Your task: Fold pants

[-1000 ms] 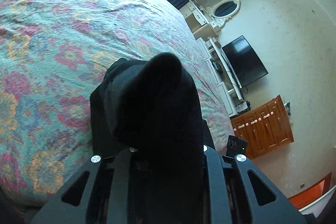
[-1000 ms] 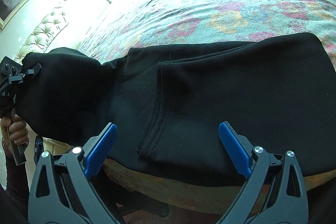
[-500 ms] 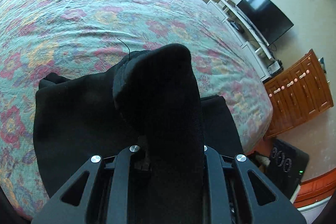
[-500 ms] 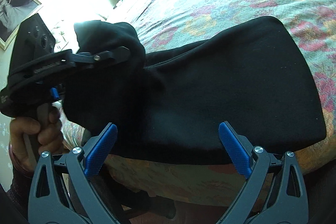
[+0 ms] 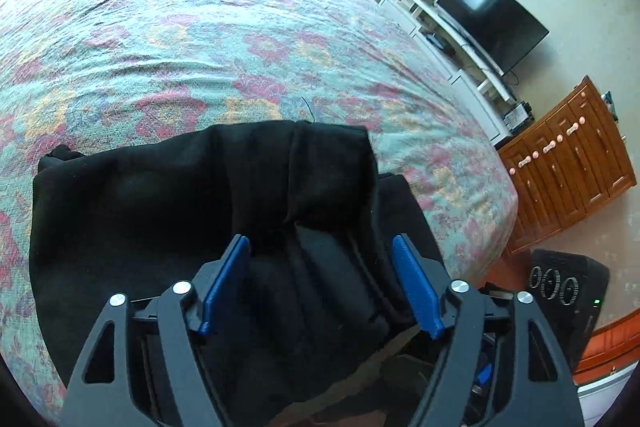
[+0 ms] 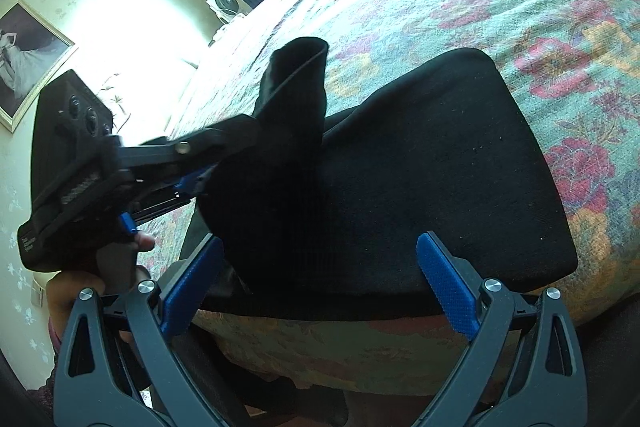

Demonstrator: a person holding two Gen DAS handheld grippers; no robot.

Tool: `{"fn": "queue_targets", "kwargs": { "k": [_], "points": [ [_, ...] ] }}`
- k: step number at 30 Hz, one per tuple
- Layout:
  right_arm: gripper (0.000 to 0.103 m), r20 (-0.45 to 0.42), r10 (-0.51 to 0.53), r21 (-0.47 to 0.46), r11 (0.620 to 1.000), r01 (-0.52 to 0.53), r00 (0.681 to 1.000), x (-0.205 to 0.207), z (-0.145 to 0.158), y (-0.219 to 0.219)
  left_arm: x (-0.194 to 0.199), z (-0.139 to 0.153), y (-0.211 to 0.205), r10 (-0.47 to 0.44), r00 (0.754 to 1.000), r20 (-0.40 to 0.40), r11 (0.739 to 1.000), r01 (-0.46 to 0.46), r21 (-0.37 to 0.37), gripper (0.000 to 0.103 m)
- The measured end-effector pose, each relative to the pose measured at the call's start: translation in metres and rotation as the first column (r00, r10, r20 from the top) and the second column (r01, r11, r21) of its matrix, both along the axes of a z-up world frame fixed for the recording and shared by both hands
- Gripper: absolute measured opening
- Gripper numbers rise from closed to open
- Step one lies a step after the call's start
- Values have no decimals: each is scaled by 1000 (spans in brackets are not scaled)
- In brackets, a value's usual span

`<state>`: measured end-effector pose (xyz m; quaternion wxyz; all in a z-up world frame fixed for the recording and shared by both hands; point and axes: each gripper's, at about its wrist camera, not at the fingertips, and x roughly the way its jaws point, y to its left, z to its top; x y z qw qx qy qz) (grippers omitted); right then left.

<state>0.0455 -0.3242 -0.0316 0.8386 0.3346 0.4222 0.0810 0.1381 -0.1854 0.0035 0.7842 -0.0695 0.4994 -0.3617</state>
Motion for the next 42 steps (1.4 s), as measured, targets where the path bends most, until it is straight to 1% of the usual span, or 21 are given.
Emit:
{"fn": "queue_targets", "kwargs": {
  "k": [2, 4, 7, 9, 10, 11, 14, 16, 18, 19, 24, 25, 26, 27, 28, 30, 31, 33, 38, 42],
  "points": [
    [98, 7, -10, 29, 1000, 10, 1000, -2, 2, -5, -3, 7, 17, 20, 1000, 2, 999, -20, -44, 75],
    [98, 19, -23, 47, 999, 22, 1000, -2, 7, -12, -5, 10, 41, 64, 998, 11, 996, -63, -62, 80],
    [98, 29, -54, 88, 995, 51, 998, 3, 12, -28, -1, 5, 84, 156, 988, -9, 985, -157, -68, 81],
    [98, 20, -56, 131, 990, 52, 998, 12, 9, -39, 4, -8, 117, 233, 972, -38, 971, -235, -53, 81],
    [98, 14, -48, 139, 989, 46, 999, 18, 7, -43, 8, -16, 133, 268, 962, -57, 962, -270, -39, 81],
    [98, 6, -39, 145, 989, 38, 999, 25, 5, -45, 10, -25, 150, 308, 948, -82, 950, -311, -26, 81],
    [98, -23, 9, 142, 990, -6, 1000, 44, -1, -47, 14, -51, 189, 394, 904, -163, 914, -404, -32, 81],
    [98, -60, 41, 139, 990, -32, 997, 62, -8, -46, 16, -66, 201, 411, 882, -231, 902, -430, -40, 81],
    [98, -87, 83, 169, 983, -67, 993, 71, -14, -44, 17, -77, 205, 402, 869, -288, 896, -438, -71, 81],
    [98, -97, 99, 180, 980, -80, 990, 74, -17, -42, 17, -78, 205, 402, 866, -296, 893, -442, -81, 81],
    [97, -114, 204, 234, 957, -173, 972, 86, -20, -33, 16, -73, 195, 378, 886, -267, 908, -412, -82, 81],
    [90, -117, 216, 231, 955, -185, 969, 89, -20, -31, 16, -74, 193, 377, 887, -267, 908, -411, -80, 82],
    [80, -131, 226, 225, 955, -193, 965, 90, -22, -29, 15, -74, 192, 376, 887, -267, 909, -410, -81, 83],
    [48, -158, 242, 216, 954, -206, 957, 93, -24, -27, 15, -74, 191, 375, 888, -266, 909, -408, -81, 84],
    [32, -179, 254, 199, 955, -218, 950, 94, -26, -23, 15, -74, 190, 375, 889, -262, 910, -407, -79, 84],
    [26, -182, 272, 189, 953, -237, 945, 91, -27, -22, 16, -73, 186, 372, 892, -257, 913, -402, -74, 84],
    [19, -175, 275, 204, 950, -238, 945, 90, -26, -24, 16, -73, 186, 371, 893, -254, 913, -401, -73, 84],
    [15, -142, 267, 241, 943, -229, 953, 87, -18, -30, 17, -73, 183, 369, 894, -254, 914, -398, -72, 85],
    [10, -56, 236, 217, 951, -219, 970, 69, 16, -48, 18, -70, 181, 346, 901, -262, 920, -380, -92, 85],
    [9, -51, 205, 188, 963, -192, 977, 55, 23, -70, 18, -68, 166, 305, 915, -265, 933, -343, -111, 85]
  ]
}}
